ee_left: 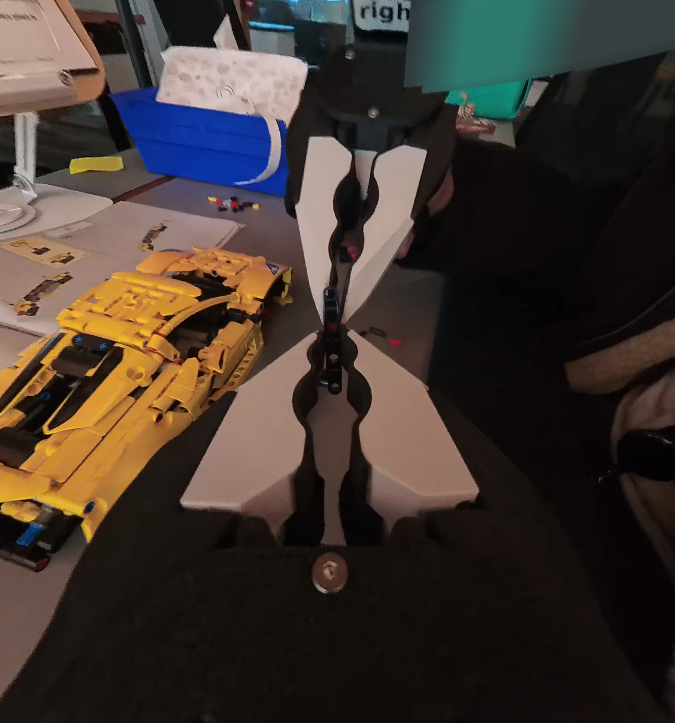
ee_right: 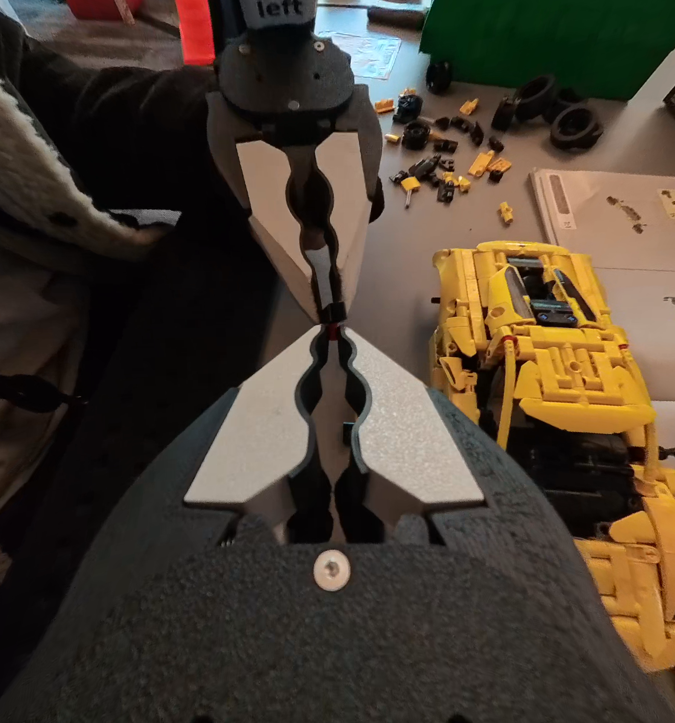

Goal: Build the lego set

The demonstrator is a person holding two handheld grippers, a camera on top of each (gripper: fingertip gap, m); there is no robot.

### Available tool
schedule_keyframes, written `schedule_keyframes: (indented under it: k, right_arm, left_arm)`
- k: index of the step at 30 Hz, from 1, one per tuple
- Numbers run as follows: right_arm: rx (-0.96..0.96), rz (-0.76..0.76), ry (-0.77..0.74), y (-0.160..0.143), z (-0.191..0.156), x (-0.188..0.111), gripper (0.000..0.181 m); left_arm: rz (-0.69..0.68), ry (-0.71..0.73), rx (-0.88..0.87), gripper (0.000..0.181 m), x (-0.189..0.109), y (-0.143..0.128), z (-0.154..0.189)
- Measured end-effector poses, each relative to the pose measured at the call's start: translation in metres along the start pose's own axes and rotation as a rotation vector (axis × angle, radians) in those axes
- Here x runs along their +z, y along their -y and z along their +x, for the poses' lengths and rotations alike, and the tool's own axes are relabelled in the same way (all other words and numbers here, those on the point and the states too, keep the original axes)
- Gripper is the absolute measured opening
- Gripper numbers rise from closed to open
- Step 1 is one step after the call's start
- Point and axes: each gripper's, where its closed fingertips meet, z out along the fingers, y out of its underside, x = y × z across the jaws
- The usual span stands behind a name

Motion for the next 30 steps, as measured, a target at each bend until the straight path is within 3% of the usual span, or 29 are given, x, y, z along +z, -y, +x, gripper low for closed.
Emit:
schedule_keyframes:
  k: [3,8,15,17,21,25,30]
  right_arm:
    - [0.038,0.073,0.053,0.009,-0.005,-0.004,0.003]
    - [0.043,0.013,0.058,-0.002,-0.005,0.001,0.003]
    - [0.056,0.165,-0.014,0.02,0.008,-0.005,0.005]
    - [0.075,0.185,-0.046,0.022,0.015,-0.007,0.012]
    - [0.2,0.303,-0.105,0.034,0.035,-0.02,0.02]
    - [0.38,0.47,-0.112,0.056,0.045,-0.021,0.029]
    - [0.315,0.412,-0.251,0.056,0.048,-0.006,0.033]
  left_arm:
    - [0.046,-0.034,-0.012,0.006,-0.002,0.008,0.005]
    - [-0.015,-0.01,0.013,0.007,0.003,-0.003,0.004]
    - [0.097,0.063,0.017,0.007,-0.006,0.018,-0.008]
    - [0.116,0.102,0.04,0.007,-0.01,0.022,-0.012]
    - [0.15,0.296,0.139,0.007,-0.021,0.03,-0.033]
    - [0.048,0.552,0.387,0.007,-0.027,0.028,-0.051]
    - [-0.018,0.728,0.594,0.007,-0.034,0.033,-0.057]
